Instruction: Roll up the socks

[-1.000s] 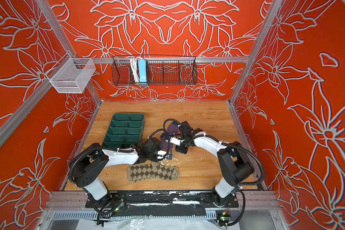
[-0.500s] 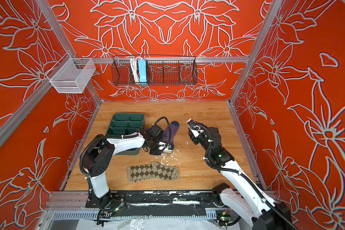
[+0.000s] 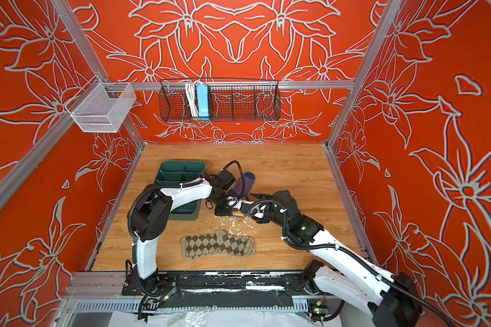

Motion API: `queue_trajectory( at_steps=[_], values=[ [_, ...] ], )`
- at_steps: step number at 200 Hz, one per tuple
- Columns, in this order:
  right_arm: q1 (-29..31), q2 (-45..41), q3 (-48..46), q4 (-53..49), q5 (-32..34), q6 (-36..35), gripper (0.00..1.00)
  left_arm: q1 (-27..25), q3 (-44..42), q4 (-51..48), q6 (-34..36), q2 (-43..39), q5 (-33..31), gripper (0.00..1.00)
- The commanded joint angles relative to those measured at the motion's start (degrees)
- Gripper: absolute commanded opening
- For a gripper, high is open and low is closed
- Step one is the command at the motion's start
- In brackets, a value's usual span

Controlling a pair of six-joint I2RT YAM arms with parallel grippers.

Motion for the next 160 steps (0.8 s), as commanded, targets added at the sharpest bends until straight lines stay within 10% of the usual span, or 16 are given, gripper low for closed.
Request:
queue_trajectory(
  at_steps=[1, 126, 160],
  values=[
    [5.1, 5.4, -1.5, -3.2, 8.0, -8.6, 0.53, 0.7, 0.1, -5.0, -0.6, 3.1, -1.1, 0.02],
    [9.3, 40.2, 1.3, 28.2, 19.5, -9.5, 0.56, 1.2, 1.4, -5.7, -0.9, 4.4, -1.4, 0.02],
    [9.3, 44.6, 3.4, 26.1, 21.0, -10.9, 0.36, 1.2, 1.0, -5.4, -0.7, 4.0, -1.4, 0.04]
  ],
)
